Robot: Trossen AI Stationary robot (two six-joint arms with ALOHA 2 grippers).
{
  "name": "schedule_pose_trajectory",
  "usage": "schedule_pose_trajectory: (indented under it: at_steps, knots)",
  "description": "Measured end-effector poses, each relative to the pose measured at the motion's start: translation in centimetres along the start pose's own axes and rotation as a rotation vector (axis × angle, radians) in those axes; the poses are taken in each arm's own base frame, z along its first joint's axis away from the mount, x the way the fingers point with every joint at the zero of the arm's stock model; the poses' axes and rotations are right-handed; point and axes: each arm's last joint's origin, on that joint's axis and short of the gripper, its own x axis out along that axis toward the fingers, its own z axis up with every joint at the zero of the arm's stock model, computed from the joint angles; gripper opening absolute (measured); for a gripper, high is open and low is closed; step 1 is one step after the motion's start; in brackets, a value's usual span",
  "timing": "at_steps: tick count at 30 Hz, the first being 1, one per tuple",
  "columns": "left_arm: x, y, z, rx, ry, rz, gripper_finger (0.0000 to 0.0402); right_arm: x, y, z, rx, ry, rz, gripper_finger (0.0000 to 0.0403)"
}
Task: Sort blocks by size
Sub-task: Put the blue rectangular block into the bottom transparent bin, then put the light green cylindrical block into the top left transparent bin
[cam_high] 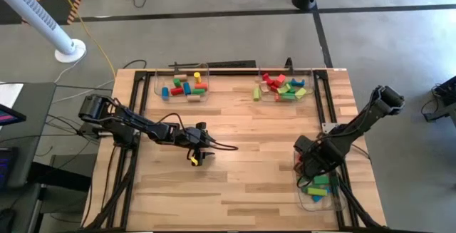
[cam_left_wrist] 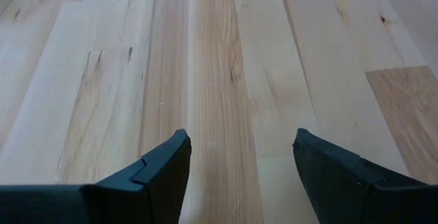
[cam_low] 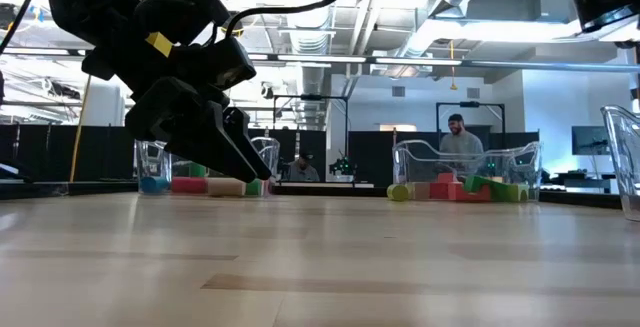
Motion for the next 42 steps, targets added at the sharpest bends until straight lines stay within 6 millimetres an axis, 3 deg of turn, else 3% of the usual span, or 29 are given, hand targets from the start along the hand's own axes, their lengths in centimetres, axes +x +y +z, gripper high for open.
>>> schedule_pose_trajectory:
  at_steps: [9, 17, 22, 28, 32, 37, 42]
  knots:
    - [0.0, 0.0, 0.0, 0.000, 0.000, 0.000, 0.0248, 0.0, 0.0, 0.1, 0.002, -0.034, -0.003, 0.0232]
    - [0.0, 0.0, 0.0, 0.000, 0.000, 0.000, 0.0248, -0.1, -0.1, 0.5, 0.002, -0.090, -0.015, 0.0228]
    - [0.0, 0.0, 0.0, 0.000, -0.001, 0.000, 0.0248, -1.0, 0.3, 2.0, -0.018, -0.216, 0.008, 0.0224]
    - [0.0, 0.0, 0.0, -0.001, -0.003, 0.001, 0.0248, -1.6, 1.3, 6.1, -0.040, -0.456, 0.076, 0.0224]
    - [0.0, 0.0, 0.0, 0.000, -0.003, 0.001, 0.0248, -0.5, 1.5, 10.3, -0.069, -0.554, 0.091, 0.0223]
    - [0.0, 0.0, 0.0, 0.002, -0.003, 0.001, 0.0248, 2.8, 0.3, 16.1, -0.030, -0.592, -0.023, 0.0223]
    - [0.0, 0.0, 0.0, 0.006, -0.001, 0.001, 0.0248, 8.2, -0.9, 20.5, 0.009, -0.534, -0.139, 0.0223]
